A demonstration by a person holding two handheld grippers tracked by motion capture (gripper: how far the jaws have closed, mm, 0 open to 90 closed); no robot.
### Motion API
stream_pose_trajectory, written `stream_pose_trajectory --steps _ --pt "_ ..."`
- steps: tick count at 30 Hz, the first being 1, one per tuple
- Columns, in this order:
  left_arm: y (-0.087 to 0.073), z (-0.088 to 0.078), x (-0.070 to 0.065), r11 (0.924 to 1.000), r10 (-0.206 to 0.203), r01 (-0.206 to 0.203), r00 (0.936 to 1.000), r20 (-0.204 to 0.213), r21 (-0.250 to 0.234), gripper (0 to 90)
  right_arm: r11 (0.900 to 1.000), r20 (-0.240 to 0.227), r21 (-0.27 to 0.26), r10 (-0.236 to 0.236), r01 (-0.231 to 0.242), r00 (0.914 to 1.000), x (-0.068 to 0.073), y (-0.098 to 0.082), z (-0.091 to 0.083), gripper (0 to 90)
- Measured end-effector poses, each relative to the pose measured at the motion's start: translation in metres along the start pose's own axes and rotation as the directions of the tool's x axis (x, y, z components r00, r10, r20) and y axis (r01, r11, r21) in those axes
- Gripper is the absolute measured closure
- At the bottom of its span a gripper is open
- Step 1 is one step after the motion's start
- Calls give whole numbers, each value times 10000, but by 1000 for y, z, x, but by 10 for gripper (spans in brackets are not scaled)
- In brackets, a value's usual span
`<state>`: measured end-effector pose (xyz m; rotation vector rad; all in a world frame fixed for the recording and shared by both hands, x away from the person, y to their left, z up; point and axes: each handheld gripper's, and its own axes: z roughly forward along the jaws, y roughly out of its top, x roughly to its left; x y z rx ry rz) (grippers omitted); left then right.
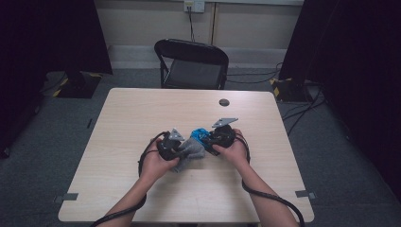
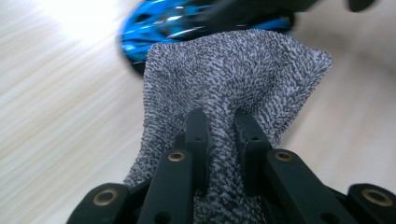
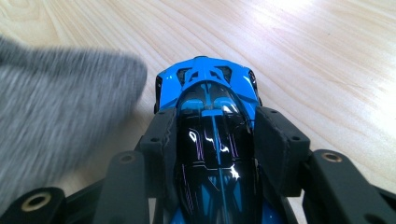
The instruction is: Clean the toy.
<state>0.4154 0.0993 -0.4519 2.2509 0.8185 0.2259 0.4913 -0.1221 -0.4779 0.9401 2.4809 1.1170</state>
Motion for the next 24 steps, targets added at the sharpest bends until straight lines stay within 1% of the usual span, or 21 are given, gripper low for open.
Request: stream_pose_trajectory --steps 1,4,5,8,10,11,12,13,14,15,16,18,19,21,22,24 --pt "1 1 -5 9999 72 -70 9998 176 -83 784 10000 2 43 -23 23 10000 0 1 0 508" --pt "5 7 -22 9990 431 -426 9975 567 -112 784 10000 -23 94 -1 2 10000 -1 1 0 509" --pt "6 9 -26 9984 567 -564 9961 679 -56 784 10000 -23 98 -3 3 10000 0 1 0 508" --pt "7 20 -39 9975 705 -708 9923 1016 -1 783 10000 -24 40 28 -28 10000 0 0 0 509" --pt "7 27 -43 9969 747 -774 9889 1284 160 784 10000 -20 32 28 -28 10000 0 0 0 509" --pt "6 31 -45 9962 798 -836 9877 1341 227 783 10000 -20 15 31 -31 10000 0 0 0 509" --pt "6 34 -45 9955 832 -885 9878 1316 346 783 10000 -17 17 18 -18 10000 0 0 0 508" --pt "6 36 -44 9961 752 -804 9893 1253 374 783 10000 -15 -4 18 -18 10000 0 0 0 509" --pt "6 38 -42 9955 764 -825 9897 1213 464 783 10000 -30 -20 6 -6 10000 -1 -1 0 509" --pt "6 39 -40 9967 616 -675 9907 1212 457 783 10000 -33 -19 7 -7 10000 -1 -1 0 509" --pt "6 40 -37 9969 548 -609 9915 1180 490 783 10000 -30 -31 5 -5 10000 0 -1 0 509" --pt "5 40 -31 9970 469 -528 9937 1015 565 783 10000 -47 -42 13 -13 10000 -1 -1 0 509" --pt "5 40 -28 9981 306 -353 9953 920 501 783 10000 -40 -38 25 -25 10000 0 -1 0 509" --pt "6 39 -22 9977 343 -380 9971 674 553 783 10000 -55 -42 10 -10 10000 -1 -1 0 510" --pt "7 39 -19 9983 224 -255 9980 593 522 783 10000 -53 -56 8 -9 10000 -1 -1 0 510" --pt "8 38 -12 9982 162 -185 9991 398 571 783 10000 -48 -73 0 -1 10000 -1 -1 0 510"
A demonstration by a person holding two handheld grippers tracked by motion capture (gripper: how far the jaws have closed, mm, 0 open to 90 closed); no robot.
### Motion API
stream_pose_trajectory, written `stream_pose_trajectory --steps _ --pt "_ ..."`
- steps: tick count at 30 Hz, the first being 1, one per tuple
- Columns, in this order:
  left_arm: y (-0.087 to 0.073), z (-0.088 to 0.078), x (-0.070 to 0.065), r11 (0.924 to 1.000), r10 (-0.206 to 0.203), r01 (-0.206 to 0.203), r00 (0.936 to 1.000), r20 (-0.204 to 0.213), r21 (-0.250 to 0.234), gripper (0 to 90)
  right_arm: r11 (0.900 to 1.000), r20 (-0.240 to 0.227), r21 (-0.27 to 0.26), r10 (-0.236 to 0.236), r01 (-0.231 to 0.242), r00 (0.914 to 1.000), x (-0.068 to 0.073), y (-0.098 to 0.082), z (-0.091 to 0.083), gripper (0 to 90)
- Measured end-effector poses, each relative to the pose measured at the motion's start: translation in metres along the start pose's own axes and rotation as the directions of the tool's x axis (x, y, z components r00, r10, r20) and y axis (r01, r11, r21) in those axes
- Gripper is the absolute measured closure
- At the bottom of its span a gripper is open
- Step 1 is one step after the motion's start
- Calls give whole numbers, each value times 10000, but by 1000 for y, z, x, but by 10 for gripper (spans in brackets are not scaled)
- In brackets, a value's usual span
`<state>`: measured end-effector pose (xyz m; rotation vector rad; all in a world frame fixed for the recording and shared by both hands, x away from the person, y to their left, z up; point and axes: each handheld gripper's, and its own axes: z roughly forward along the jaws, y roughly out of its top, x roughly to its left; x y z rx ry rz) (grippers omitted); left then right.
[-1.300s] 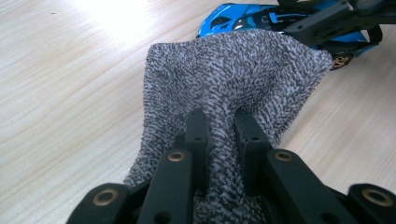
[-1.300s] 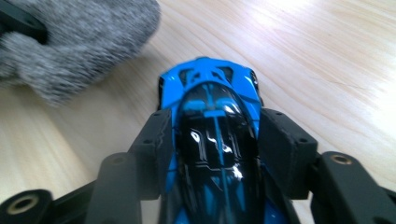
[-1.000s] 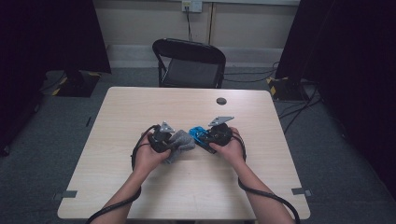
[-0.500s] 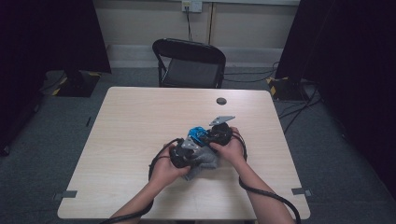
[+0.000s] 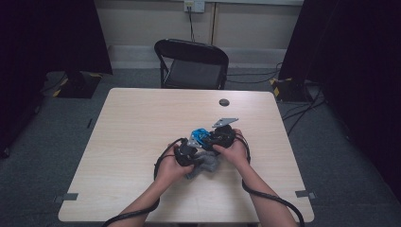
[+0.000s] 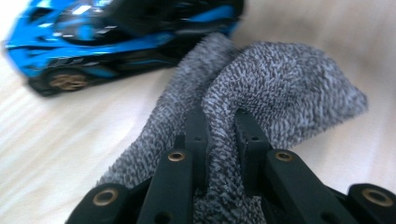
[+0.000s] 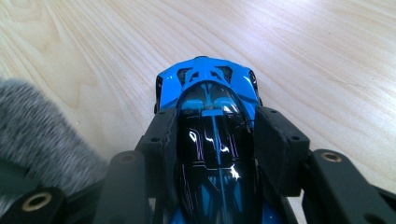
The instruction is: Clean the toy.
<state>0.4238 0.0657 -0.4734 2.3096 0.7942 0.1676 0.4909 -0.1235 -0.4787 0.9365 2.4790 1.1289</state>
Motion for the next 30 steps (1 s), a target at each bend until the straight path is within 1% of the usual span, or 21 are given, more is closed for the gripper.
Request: stream_pose_trajectory --steps 2,4,6,9,12,13,20,21,23,25,26,30 --pt "1 0 5 9999 -109 108 9999 -124 -77 783 10000 -3 -22 -10 10 10000 0 0 0 510" --pt "1 -1 9 9999 -110 108 9995 -295 -61 784 10000 -20 -75 -35 35 10000 0 -1 0 511" --pt "2 -1 11 9997 -230 226 9989 -405 -106 783 9999 -20 -107 -8 8 10000 0 -2 0 510" --pt "3 -1 17 9996 -294 291 9980 -556 -61 784 10000 -39 -97 -19 19 10000 -1 -1 0 511" --pt "4 -3 22 9995 -327 324 9962 -813 -50 785 9999 -30 -105 -16 16 10000 -1 -2 -1 511" --pt "3 -4 24 9989 -473 468 9957 -794 -89 785 9999 -33 -128 -21 20 10000 0 -2 -1 511" --pt "-1 -7 39 9962 -859 841 9897 -1144 -208 785 9998 -33 -174 -69 68 10000 -1 -3 -1 511" --pt "-1 -8 41 9950 -986 965 9892 -1082 -238 785 9998 -46 -180 -61 60 10000 -1 -3 -1 511" --pt "-2 -9 45 9949 -998 976 9887 -1121 -251 785 9998 -62 -195 -54 52 10000 -1 -3 -1 512" --pt "-3 -9 48 9939 -1093 1067 9873 -1150 -291 785 9998 -66 -209 -61 59 10000 -1 -3 -1 512" --pt "-3 -10 50 9940 -1084 1054 9861 -1258 -305 785 9998 -68 -208 -61 59 10000 -1 -3 -1 512" --pt "-4 -11 56 9929 -1177 1138 9836 -1367 -359 785 9998 -74 -184 -55 54 10000 -1 -3 -1 512"
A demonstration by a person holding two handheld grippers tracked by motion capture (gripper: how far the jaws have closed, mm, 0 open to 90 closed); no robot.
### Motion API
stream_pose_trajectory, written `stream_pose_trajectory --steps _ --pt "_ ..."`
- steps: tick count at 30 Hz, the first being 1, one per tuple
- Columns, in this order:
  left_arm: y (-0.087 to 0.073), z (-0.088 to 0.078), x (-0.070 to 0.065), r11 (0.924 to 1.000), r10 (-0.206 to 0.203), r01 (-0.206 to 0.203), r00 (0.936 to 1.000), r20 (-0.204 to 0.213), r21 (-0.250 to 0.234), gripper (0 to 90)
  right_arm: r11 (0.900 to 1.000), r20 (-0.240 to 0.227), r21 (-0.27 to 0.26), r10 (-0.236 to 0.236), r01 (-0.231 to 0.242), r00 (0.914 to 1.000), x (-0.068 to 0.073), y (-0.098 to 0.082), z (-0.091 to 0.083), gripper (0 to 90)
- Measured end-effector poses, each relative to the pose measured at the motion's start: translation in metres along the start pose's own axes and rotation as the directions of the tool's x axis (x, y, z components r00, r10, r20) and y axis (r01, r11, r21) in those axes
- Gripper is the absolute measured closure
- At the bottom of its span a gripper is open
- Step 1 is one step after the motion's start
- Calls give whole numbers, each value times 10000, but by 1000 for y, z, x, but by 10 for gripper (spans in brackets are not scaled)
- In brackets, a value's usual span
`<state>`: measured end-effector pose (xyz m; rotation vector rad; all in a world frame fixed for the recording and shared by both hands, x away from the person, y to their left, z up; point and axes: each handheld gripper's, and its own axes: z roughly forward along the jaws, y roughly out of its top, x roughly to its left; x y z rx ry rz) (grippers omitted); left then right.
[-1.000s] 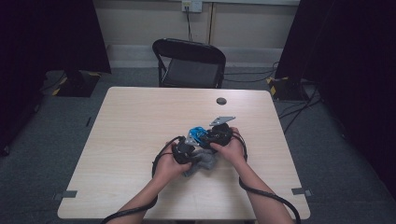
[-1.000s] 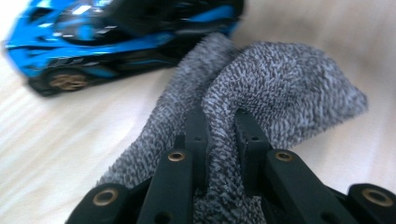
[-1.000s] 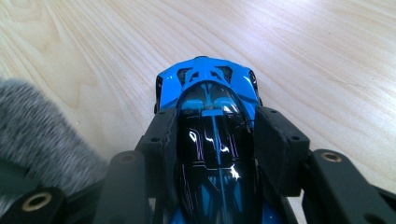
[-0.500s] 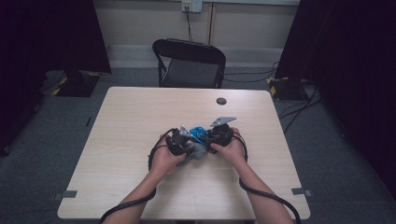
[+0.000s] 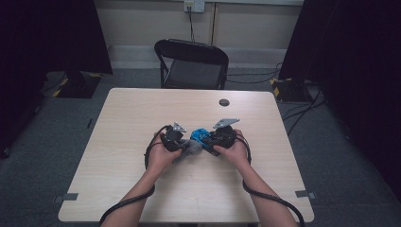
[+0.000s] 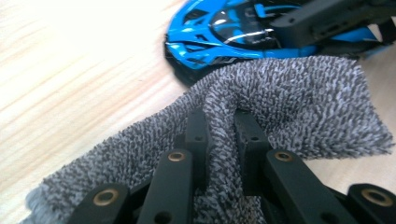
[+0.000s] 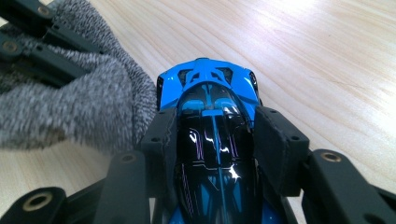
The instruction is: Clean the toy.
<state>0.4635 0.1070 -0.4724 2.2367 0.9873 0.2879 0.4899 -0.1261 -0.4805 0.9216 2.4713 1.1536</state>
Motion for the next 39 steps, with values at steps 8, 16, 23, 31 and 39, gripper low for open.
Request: stream_pose_trajectory --steps 8,16,23,31,39 --pt "0 -1 7 9998 -216 216 9996 -161 14 785 10000 -2 -34 -8 8 10000 0 -1 0 512" --pt "0 -2 13 9992 -392 394 9989 -276 56 786 10000 -19 -75 -1 1 10000 0 -1 0 512" --pt "1 -4 18 9990 -436 439 9979 -482 52 787 10000 -27 -94 -2 2 10000 0 -2 0 513" --pt "-2 -6 26 9973 -738 736 9952 -646 -57 788 9999 -43 -142 -4 3 10000 -1 -2 0 513" --pt "-6 -10 35 9954 -949 933 9901 -1035 -206 789 9999 -44 -159 -21 20 10000 -1 -3 0 513"
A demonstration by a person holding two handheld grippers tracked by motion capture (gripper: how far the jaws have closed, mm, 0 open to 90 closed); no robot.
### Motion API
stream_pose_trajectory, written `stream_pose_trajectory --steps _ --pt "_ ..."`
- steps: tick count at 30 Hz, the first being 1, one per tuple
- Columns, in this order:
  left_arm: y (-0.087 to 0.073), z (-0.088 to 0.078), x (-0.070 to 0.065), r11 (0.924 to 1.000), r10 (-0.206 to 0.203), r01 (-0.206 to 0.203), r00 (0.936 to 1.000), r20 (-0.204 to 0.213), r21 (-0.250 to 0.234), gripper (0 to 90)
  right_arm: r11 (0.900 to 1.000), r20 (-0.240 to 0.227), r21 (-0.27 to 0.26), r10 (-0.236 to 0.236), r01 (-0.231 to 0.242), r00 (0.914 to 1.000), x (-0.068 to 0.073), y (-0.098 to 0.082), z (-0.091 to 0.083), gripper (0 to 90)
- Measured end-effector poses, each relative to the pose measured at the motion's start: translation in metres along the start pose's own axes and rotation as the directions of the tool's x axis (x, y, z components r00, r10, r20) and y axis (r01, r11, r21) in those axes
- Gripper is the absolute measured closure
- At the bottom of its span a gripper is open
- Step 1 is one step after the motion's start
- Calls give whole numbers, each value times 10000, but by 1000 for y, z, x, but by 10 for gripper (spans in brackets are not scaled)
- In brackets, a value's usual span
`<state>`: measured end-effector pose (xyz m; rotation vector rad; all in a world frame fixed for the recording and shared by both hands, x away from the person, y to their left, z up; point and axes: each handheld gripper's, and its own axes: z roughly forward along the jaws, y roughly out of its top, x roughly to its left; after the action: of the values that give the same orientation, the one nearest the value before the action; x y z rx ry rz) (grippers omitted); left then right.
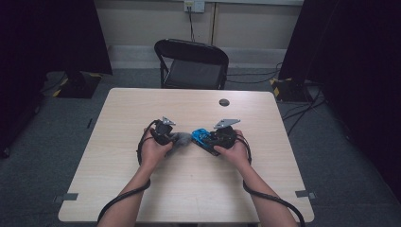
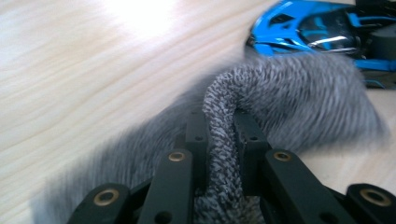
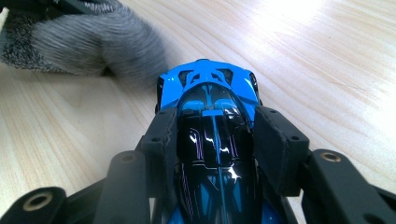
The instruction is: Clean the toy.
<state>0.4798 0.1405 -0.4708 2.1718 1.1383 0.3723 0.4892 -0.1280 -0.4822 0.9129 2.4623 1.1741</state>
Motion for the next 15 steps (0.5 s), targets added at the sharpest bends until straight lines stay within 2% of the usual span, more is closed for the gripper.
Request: stream_pose_trajectory --steps 5,12,14,15 --pt "-2 -8 2 9998 -93 94 10000 15 -175 789 10000 -6 -11 -1 1 10000 0 0 0 513" --pt "-4 -22 0 9989 137 -134 9999 70 -452 789 10000 -10 -39 -14 14 10000 0 -1 0 513" --pt "-4 -25 -3 9986 95 -82 9996 248 -522 789 10000 -10 -39 -11 11 10000 0 -1 0 513" --pt "-3 -26 -3 9983 215 -203 9995 226 -546 789 10000 -9 -36 -9 9 10000 0 -1 0 513"
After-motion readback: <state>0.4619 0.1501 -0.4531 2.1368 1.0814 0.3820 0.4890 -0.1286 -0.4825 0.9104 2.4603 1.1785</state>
